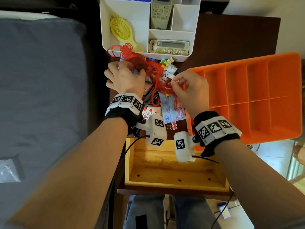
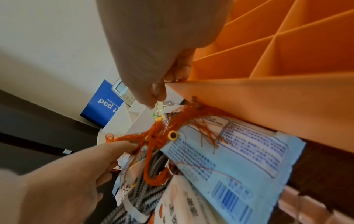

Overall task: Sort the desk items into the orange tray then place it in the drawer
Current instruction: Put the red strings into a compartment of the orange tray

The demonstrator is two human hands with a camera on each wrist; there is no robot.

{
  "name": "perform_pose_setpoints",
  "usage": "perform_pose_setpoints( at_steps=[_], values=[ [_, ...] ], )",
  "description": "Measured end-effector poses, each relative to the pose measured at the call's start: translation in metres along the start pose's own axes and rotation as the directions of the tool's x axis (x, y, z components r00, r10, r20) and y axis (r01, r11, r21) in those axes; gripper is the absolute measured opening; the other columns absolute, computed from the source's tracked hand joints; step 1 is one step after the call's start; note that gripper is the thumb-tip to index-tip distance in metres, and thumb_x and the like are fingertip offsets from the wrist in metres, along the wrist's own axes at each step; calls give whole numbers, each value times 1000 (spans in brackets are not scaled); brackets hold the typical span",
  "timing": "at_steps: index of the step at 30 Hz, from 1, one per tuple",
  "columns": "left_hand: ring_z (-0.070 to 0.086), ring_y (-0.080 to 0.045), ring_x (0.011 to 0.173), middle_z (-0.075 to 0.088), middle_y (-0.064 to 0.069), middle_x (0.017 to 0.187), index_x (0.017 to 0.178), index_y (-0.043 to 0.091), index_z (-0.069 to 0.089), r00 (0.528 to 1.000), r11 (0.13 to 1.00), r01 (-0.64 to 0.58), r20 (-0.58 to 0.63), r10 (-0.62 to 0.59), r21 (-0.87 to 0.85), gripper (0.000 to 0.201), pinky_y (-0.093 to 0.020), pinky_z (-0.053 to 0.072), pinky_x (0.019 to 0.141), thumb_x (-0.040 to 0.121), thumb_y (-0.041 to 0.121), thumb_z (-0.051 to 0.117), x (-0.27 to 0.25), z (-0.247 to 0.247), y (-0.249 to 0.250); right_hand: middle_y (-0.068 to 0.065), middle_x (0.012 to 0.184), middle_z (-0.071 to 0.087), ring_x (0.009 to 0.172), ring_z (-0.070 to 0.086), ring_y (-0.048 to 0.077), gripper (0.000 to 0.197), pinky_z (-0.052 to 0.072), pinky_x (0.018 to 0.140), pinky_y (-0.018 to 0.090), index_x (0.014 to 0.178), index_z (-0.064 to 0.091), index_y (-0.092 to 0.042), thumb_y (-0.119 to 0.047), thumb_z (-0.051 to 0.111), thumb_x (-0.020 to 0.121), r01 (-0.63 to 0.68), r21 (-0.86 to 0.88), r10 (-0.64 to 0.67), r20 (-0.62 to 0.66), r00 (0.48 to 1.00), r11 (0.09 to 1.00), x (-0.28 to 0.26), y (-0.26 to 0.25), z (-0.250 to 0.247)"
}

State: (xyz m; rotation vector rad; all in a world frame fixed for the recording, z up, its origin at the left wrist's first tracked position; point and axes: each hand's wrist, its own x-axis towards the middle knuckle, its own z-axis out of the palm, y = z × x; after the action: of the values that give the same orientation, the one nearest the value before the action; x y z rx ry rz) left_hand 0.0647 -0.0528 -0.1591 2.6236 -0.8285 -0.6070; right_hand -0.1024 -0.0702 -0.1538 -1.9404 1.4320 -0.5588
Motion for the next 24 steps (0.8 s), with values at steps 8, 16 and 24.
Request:
perform_pose_setpoints(
  at_steps=[8,16,24],
  values=[
    [28,-29,126,44,-6,128,107,12,59,997,999,-10,83,12,-31,34,-46,20,103,86,39,55,-2,6,2,0,78,63,70,57,12,8,44,64,24,85,67,-14,-20,64,83,20,-19,-18,77,997,1000,2,-1,-6],
    [39,-36,118,45,-13,118,119,9,52,991,937,-25,114,69,-349,37,-47,26,109,90,32,53,-25,-9,13,1,91,64,78,57,10,15,45,69,24,99,66,-16,-22,62,85,34,-14,-31,159,987,999,-3,-7,-18],
    [65,-8,77,66,-6,90,112,-2,55,940,733,-97,181,290,-673,39,-28,55,76,81,22,53,-66,-24,17,-1,127,50,101,53,7,45,44,85,24,132,48,-18,-23,57,89,56,47,-67,274,959,997,-9,-29,-32]
  ],
)
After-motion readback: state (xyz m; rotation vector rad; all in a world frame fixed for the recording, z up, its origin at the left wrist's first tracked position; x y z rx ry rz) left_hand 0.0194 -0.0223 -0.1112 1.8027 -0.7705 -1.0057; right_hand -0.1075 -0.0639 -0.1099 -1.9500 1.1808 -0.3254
